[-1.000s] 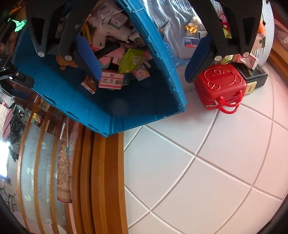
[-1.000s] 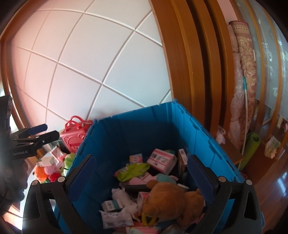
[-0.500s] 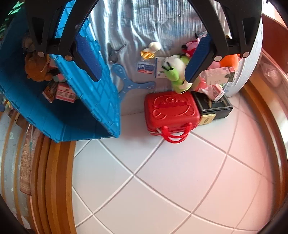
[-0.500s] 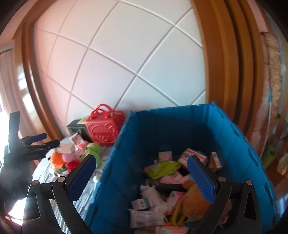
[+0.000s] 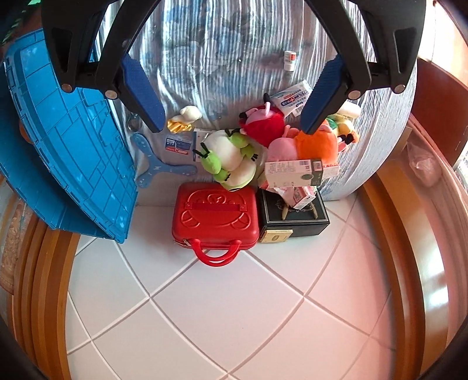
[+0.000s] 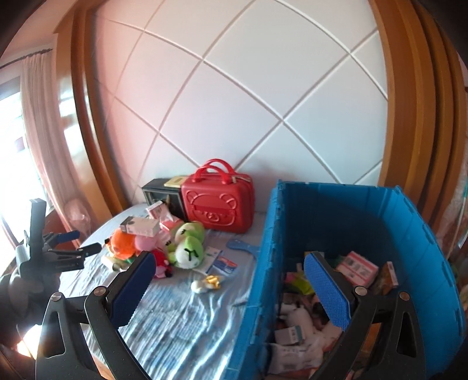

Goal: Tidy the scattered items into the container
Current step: 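Move both open tools back over the items on the bed, then grasp the white pill bottle with the left tool while the right tool grasps the plush toy with yellow bow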

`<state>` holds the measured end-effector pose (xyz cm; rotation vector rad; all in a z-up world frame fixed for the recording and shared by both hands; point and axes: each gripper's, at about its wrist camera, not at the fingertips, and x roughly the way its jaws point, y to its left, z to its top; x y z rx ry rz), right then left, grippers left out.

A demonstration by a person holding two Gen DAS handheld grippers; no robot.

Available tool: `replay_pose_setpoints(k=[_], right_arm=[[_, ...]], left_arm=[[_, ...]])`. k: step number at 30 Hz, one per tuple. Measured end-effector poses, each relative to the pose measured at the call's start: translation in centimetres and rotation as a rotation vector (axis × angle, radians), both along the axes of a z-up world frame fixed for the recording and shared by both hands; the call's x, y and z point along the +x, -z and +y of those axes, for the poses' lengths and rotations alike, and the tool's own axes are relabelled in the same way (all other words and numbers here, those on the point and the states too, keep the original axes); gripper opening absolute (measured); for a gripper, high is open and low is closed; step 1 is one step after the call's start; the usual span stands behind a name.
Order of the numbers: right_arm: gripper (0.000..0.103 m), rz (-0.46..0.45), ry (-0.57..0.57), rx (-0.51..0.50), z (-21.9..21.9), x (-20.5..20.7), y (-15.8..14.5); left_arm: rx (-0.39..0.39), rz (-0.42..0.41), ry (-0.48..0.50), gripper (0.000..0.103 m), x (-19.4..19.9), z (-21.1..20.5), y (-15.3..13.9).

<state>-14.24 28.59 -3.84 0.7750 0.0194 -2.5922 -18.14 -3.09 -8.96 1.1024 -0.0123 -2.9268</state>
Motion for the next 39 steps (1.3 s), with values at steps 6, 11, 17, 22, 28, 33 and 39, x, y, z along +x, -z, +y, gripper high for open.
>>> replay_pose_setpoints(k=[6,11,17,22,28,33,39], right_arm=[[0.103,0.001,-0.036,0.035,-6.3,1.4,-0.2],[0.103,-0.042,-0.061,0.055,-11.3,1.5,2.1],[0.103,-0.116,-0.080,0.077,-15.9,0.4,7.7],[0.103,-0.186,-0.075,0.107,-18.2,-1.6,13.6],[0.103,-0.286,-0.057,0.146,-19.4,-4.0,20.4],[0.103,-0.344,-0.045,0.170,-19.7,-5.4,25.1],[0.103,-0.389,-0.034,0.183,-20.1,-7.3,29.1]], left_arm=[[-0.003,-0.025,-0.039,0.094,1.0,-5.8,2.5],[-0.023,-0.097,-0.052,0.094,1.4,-9.7,6.4],[-0.017,-0.180,-0.028,0.094,1.4,-12.2,12.0],[-0.022,-0.226,0.004,0.079,0.4,-12.2,16.9],[-0.036,-0.259,0.006,0.055,-1.6,-12.0,22.9],[-0.057,-0.312,-0.006,0.055,-3.4,-12.2,28.0],[-0.079,-0.347,-0.007,0.027,-4.5,-12.3,31.2]])
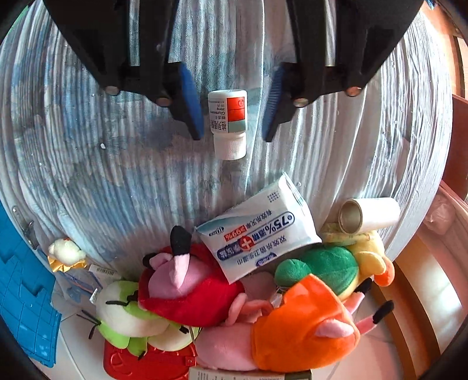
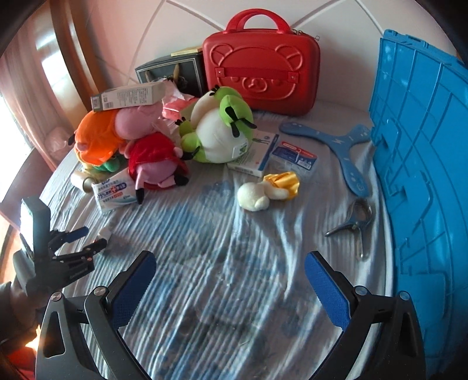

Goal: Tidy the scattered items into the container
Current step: 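Grasp the white pill bottle with the left tool while the right tool grasps the plush toy with yellow bow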

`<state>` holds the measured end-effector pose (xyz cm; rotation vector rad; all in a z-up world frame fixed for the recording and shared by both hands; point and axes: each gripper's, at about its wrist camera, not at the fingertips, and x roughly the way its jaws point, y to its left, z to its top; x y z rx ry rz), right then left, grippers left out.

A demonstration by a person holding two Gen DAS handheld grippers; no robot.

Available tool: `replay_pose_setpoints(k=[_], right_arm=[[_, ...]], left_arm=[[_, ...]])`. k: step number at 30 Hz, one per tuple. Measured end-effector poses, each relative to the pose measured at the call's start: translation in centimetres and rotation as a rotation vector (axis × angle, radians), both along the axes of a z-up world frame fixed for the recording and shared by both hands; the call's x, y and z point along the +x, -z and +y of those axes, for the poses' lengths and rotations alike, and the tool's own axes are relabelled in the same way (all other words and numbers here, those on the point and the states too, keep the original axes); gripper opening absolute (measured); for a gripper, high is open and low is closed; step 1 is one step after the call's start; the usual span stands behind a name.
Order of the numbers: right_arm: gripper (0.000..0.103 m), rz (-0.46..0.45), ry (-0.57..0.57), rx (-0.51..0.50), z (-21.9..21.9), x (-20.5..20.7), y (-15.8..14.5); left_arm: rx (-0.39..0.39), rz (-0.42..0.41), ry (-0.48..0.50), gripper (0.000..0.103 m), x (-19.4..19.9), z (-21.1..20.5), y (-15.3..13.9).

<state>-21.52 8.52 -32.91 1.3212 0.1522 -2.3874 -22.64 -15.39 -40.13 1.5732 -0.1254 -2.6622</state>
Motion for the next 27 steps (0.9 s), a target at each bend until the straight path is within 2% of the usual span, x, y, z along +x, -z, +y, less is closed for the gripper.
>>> replay_pose_setpoints(k=[14,25,26,27], right_arm=[[0.103,-0.031,0.046,0.072,-2.3,-7.9,6.9],[0.103,-0.021,0.100,0.122,-2.4,-14.3,10.4],[0.101,-0.027,0.093,0.120,-2.5,-14.6,10.7],[0.091,-0.031,0.082,0.123,-2.6,-14.8,10.9]], left_arm=[[0.069,0.036,0.044,0.027,1.1,0.1,-1.1],[0.089,0.027,0.044,0.027,1.2,-0.6,-1.5],[0.089,0.028,0.043,0.027,1.2,-0.6,-1.5],[0.090,0.028,0.041,0.027,1.2,-0.7,-1.6]])
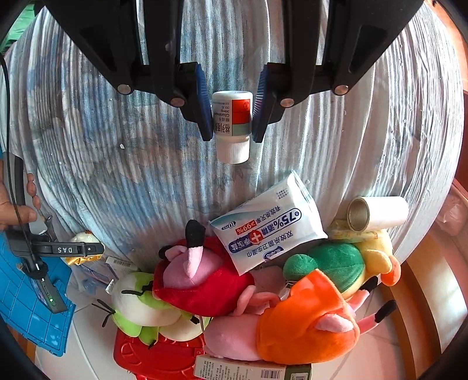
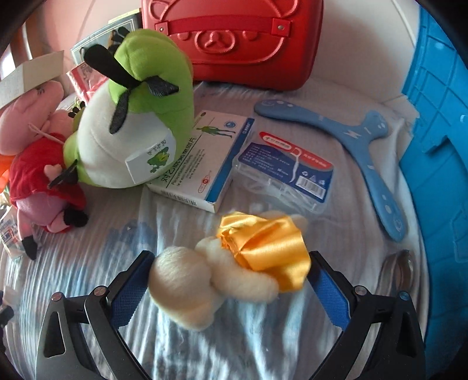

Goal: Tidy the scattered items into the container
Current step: 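Grasp the white pill bottle with the left tool while the right tool grasps the plush toy with yellow bow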

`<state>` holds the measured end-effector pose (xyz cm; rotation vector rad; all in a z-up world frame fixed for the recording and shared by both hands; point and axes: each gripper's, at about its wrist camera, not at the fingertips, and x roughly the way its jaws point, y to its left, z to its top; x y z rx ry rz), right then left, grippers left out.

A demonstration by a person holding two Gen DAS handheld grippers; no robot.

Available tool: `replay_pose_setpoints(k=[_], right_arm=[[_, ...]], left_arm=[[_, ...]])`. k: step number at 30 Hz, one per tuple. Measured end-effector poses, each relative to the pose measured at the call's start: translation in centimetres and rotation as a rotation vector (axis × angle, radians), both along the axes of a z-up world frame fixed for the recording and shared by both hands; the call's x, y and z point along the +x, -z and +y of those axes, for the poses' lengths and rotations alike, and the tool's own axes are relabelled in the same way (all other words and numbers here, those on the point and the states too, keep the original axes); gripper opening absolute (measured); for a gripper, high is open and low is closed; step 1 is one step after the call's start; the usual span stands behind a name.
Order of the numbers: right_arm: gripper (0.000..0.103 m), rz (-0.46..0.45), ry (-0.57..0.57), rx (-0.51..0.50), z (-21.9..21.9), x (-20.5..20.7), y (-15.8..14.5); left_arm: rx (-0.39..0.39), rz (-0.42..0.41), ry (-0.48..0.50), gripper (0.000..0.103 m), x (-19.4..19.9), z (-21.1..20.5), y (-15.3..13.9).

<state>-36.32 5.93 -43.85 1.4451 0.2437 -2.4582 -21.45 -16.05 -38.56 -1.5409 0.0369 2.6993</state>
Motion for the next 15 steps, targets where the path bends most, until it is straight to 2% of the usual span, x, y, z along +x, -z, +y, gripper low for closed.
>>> replay_pose_setpoints(k=[1,2,3,6,15], right_arm=[[0.083,-0.003,-0.012,0.006,-0.1,0.0,0.1],[0.066,-0.005,-0.024,0.013,-0.3,0.1,0.2],[0.060,-0.001,-0.033,0.020,-0.4,0.3,0.1],[0.056,0.008,-0.042,0.009,-0.4,1.0,-0.2],[0.055,0.054,-0.062,-0.028,-0.4,3.3,-2.9]], left_arm=[[0.001,0.000,-0.002,0.027,0.0,0.0,-0.1],[0.002,0.001,-0.005,0.027,-0.1,-0.1,-0.1],[0.003,0.002,-0.006,0.027,-0.1,-0.1,-0.2],[0.005,0.007,-0.008,0.027,-0.2,-0.1,-0.4],[0.010,0.041,-0.016,0.027,0.0,0.1,-2.1]])
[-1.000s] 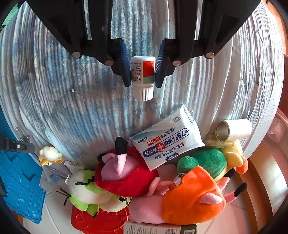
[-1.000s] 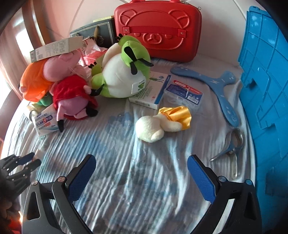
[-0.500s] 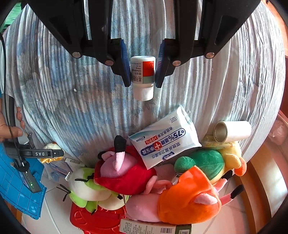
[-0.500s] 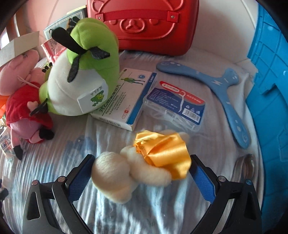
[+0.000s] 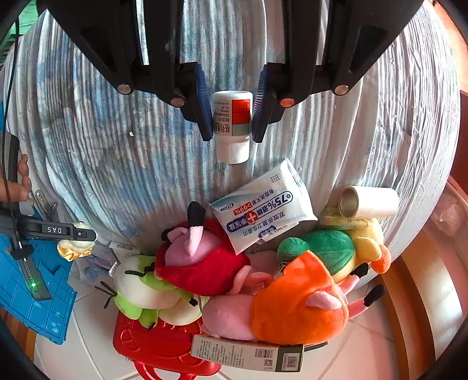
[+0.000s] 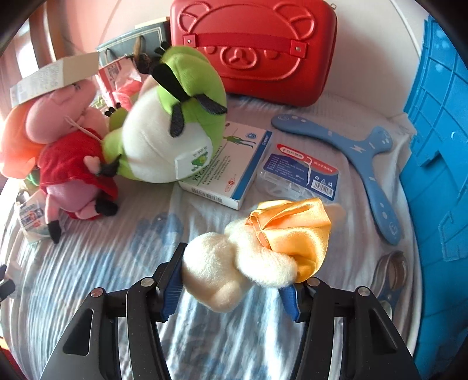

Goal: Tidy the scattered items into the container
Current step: 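Grasp the white pill bottle with the left tool while the right tool grasps the plush toy with yellow bow, then carry the pill bottle and plush toy with both tools over the crate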

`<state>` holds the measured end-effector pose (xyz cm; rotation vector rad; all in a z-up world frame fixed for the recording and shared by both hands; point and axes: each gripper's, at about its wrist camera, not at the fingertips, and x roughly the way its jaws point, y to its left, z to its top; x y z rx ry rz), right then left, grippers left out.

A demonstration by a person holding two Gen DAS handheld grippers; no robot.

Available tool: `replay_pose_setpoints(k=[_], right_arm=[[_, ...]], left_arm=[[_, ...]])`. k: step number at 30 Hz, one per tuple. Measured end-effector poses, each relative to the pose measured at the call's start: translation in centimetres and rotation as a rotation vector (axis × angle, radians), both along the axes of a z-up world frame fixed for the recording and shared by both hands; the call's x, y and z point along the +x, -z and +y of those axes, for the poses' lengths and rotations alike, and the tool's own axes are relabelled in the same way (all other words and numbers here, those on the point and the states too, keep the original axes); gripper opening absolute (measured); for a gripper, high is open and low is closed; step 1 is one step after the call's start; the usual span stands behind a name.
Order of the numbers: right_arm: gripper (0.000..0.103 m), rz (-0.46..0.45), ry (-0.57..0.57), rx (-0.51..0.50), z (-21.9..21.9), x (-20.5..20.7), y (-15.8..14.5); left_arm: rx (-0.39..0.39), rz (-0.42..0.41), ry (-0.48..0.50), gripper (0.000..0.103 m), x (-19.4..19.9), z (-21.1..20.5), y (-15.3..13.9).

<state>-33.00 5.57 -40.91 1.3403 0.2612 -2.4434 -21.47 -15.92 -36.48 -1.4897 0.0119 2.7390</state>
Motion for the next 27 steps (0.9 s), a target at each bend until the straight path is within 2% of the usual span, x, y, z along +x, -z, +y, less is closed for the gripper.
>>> replay_pose_setpoints(k=[12,27], right_arm=[[0.055,0.074,-0.038,-0.054,0.1,4.7,-7.0],[0.055,0.179,-0.058,-0.131,3.4,11.9,-19.0]], left_arm=[[0.012,0.090,-0.009,0.027,1.4,0.6,-5.7],[0.008,0.255,0.001,0.027,2.5,2.5,-16.5]])
